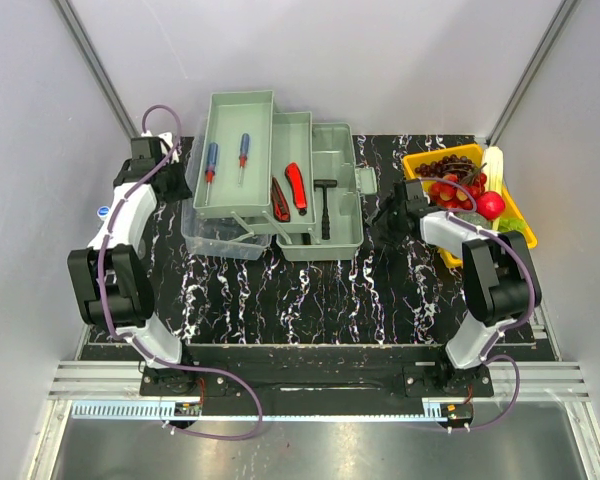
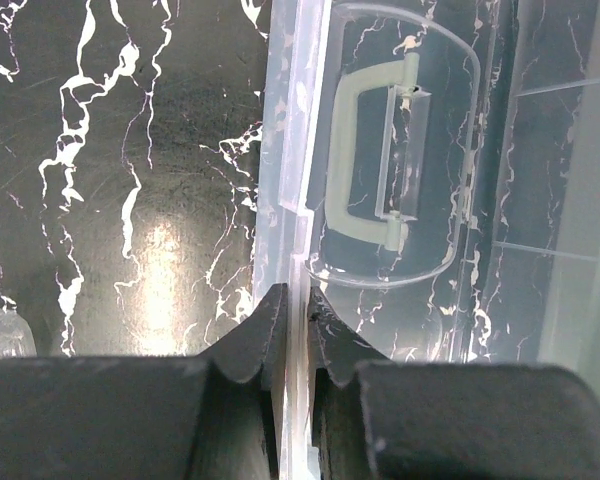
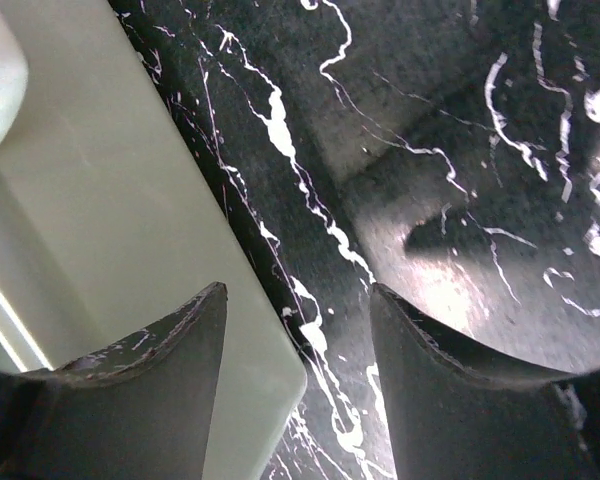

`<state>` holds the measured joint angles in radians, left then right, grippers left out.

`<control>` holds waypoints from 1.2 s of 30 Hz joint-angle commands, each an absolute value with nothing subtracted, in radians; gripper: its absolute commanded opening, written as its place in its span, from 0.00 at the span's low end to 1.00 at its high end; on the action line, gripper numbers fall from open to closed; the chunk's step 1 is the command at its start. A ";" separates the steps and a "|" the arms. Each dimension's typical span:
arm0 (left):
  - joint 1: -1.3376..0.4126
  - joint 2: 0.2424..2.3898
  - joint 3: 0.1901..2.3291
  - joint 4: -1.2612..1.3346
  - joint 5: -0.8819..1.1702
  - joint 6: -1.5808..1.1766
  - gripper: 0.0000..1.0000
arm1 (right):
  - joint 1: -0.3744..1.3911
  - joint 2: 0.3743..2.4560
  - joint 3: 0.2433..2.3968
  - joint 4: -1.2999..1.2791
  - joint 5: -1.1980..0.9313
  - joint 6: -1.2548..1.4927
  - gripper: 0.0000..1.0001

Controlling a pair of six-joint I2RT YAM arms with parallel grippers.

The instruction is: Pack the tool kit

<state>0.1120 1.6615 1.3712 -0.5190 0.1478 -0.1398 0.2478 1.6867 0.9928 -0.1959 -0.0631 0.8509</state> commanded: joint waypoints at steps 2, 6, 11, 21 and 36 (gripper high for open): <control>0.117 1.549 1.514 -0.475 0.110 -0.167 0.00 | 0.244 1.740 1.086 -0.152 -0.167 0.788 0.63; 0.101 1.523 1.571 -0.489 0.129 -0.178 0.00 | 0.244 1.735 1.080 -0.112 -0.232 0.790 0.61; 0.046 1.494 1.635 -0.503 0.117 -0.190 0.00 | 0.245 1.729 1.055 -0.098 -0.288 0.819 0.60; -0.198 1.445 1.632 -0.483 -0.251 -0.109 0.00 | 0.287 1.724 1.026 -0.086 -0.302 0.977 0.59; -0.561 1.595 1.819 -0.554 -0.856 0.040 0.00 | 0.353 1.723 1.081 -0.178 -0.218 1.055 0.58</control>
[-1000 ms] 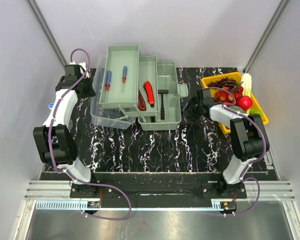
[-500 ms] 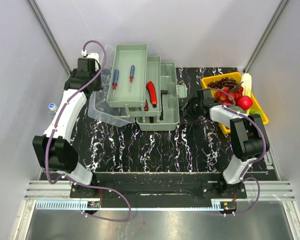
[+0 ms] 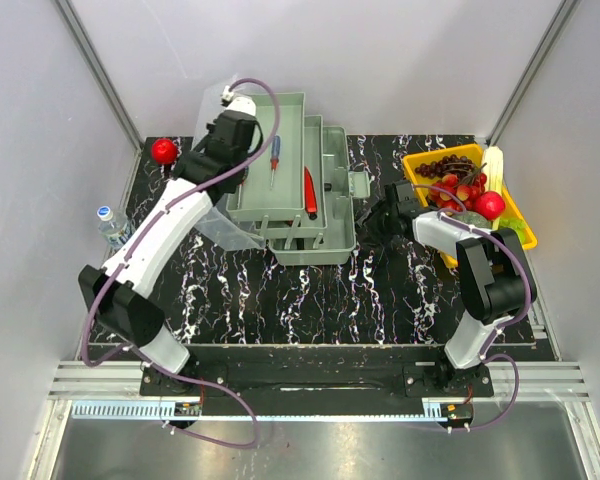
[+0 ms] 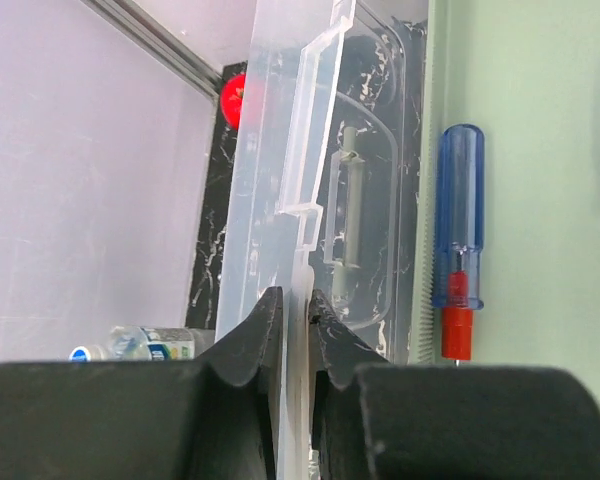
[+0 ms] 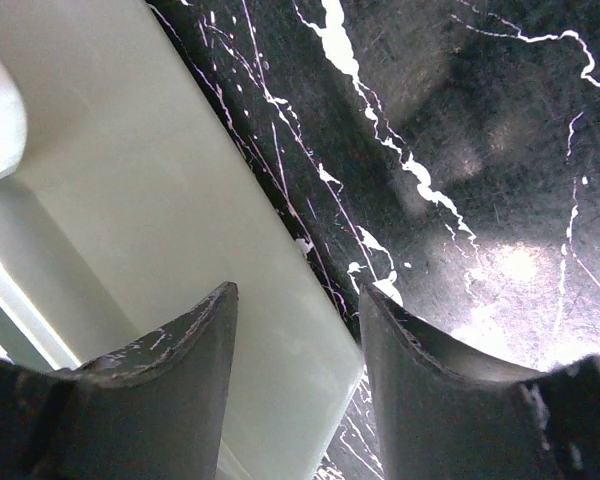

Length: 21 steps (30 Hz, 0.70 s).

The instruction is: Pack the tool kit

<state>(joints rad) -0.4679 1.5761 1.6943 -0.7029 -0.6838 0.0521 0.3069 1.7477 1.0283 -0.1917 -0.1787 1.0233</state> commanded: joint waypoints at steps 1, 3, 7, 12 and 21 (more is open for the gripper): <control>-0.584 1.614 1.831 -0.555 -0.906 0.044 0.00 | 0.354 1.727 1.083 -0.176 -0.219 1.057 0.57; -0.624 1.650 1.848 -0.551 -0.983 0.051 0.00 | 0.356 1.738 1.089 -0.176 -0.219 1.057 0.57; -0.695 1.712 1.862 -0.496 -1.152 0.074 0.02 | 0.357 1.743 1.104 -0.176 -0.204 1.054 0.57; -0.756 1.784 1.894 -0.434 -1.233 0.098 0.11 | 0.357 1.741 1.112 -0.163 -0.186 1.042 0.60; -0.836 1.838 1.914 -0.436 -1.167 0.023 0.65 | 0.357 1.720 1.043 -0.078 -0.201 1.060 0.63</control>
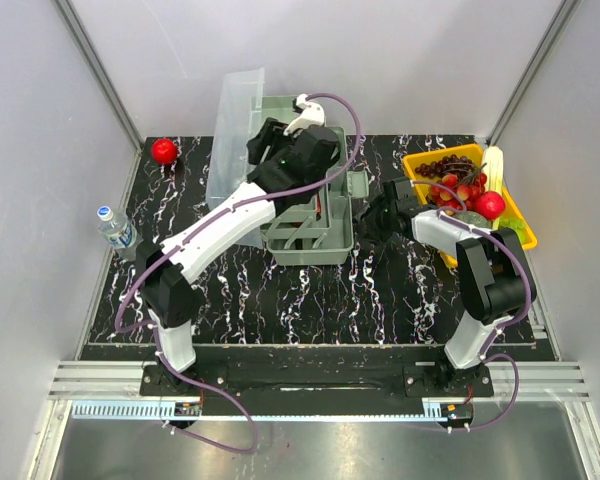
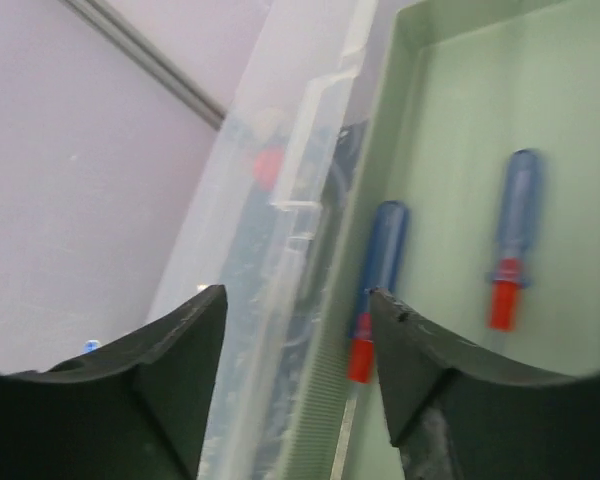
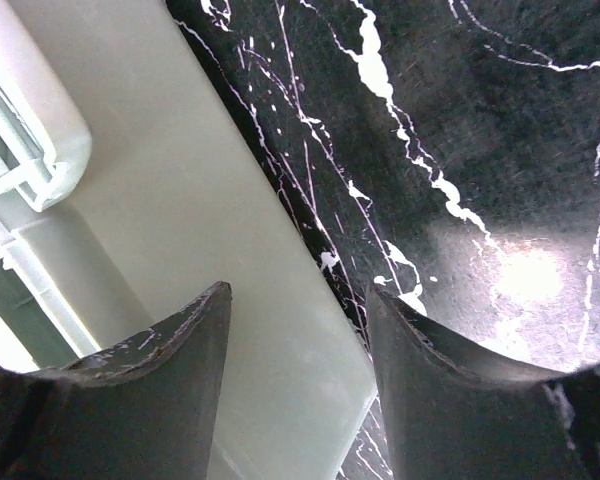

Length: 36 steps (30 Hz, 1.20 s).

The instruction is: Pack the tool kit

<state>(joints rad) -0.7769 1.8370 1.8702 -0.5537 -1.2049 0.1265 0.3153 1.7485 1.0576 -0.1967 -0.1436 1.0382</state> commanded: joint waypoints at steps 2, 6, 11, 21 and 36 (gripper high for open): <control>-0.848 1.842 1.908 -0.436 -1.126 0.012 0.65 | 0.356 1.718 1.037 -0.066 -0.198 1.062 0.63; -0.862 1.844 1.902 -0.468 -1.057 -0.069 0.65 | 0.348 1.718 1.040 -0.064 -0.193 1.058 0.63; -0.853 1.836 1.919 -0.495 -1.026 -0.103 0.69 | 0.341 1.727 1.045 -0.064 -0.196 1.057 0.64; -0.591 1.616 1.856 -0.604 -0.715 -0.276 0.81 | 0.337 1.795 1.077 -0.017 -0.302 0.991 0.67; -0.174 1.440 1.720 -0.658 -0.407 -0.356 0.88 | 0.336 1.732 1.081 -0.063 -0.267 0.839 0.82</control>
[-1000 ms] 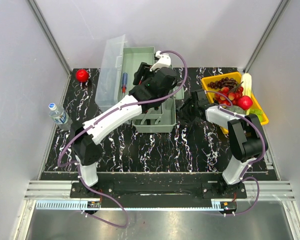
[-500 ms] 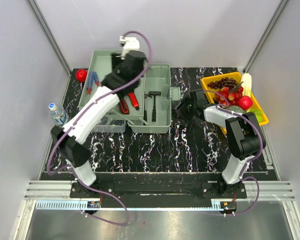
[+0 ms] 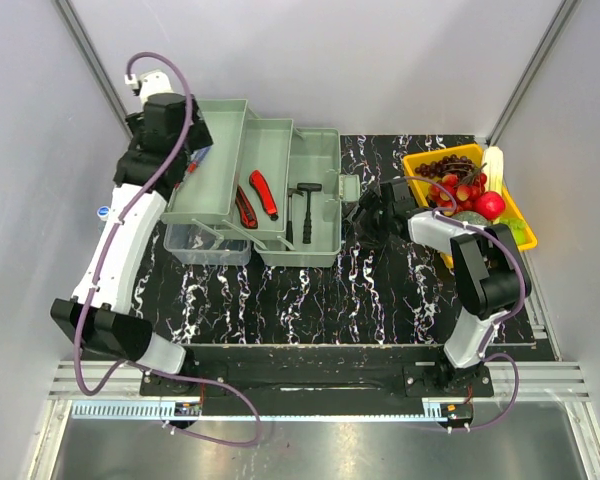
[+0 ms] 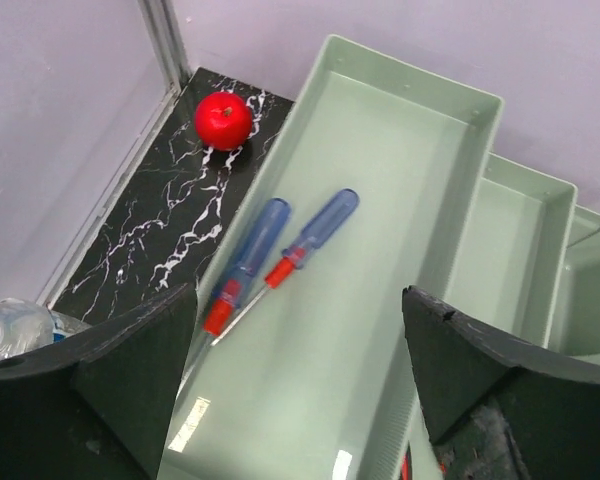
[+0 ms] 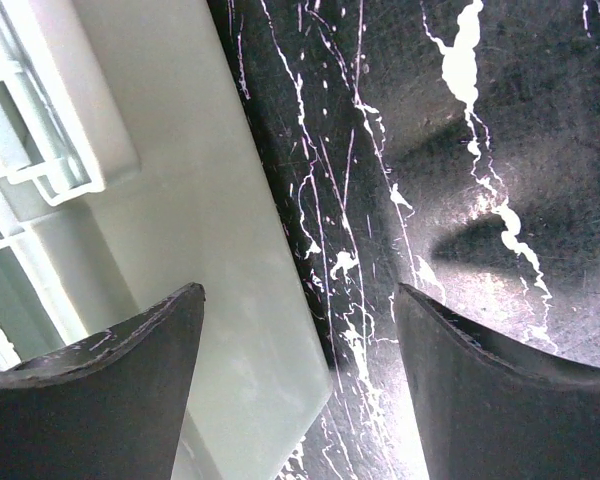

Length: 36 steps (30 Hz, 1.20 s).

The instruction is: Pack the tool kit

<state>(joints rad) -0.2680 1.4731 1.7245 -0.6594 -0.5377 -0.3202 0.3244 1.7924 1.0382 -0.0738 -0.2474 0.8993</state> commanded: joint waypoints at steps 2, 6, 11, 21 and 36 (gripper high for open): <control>-0.108 1.437 1.695 -0.657 -0.355 -0.374 0.88 | 0.336 1.726 1.086 -0.071 -0.268 0.824 0.82; -0.002 1.469 1.684 -0.653 -0.226 -0.377 0.91 | 0.333 1.691 1.074 -0.071 -0.268 0.793 0.82; 0.191 1.558 1.667 -0.663 -0.010 -0.413 0.91 | 0.322 1.617 1.069 -0.107 -0.210 0.762 0.82; 0.268 1.821 1.735 -0.676 0.199 -0.383 0.70 | 0.298 1.546 1.049 -0.080 -0.239 0.742 0.81; 0.270 1.927 1.660 -0.572 0.347 -0.279 0.59 | 0.290 1.554 1.046 -0.075 -0.229 0.772 0.80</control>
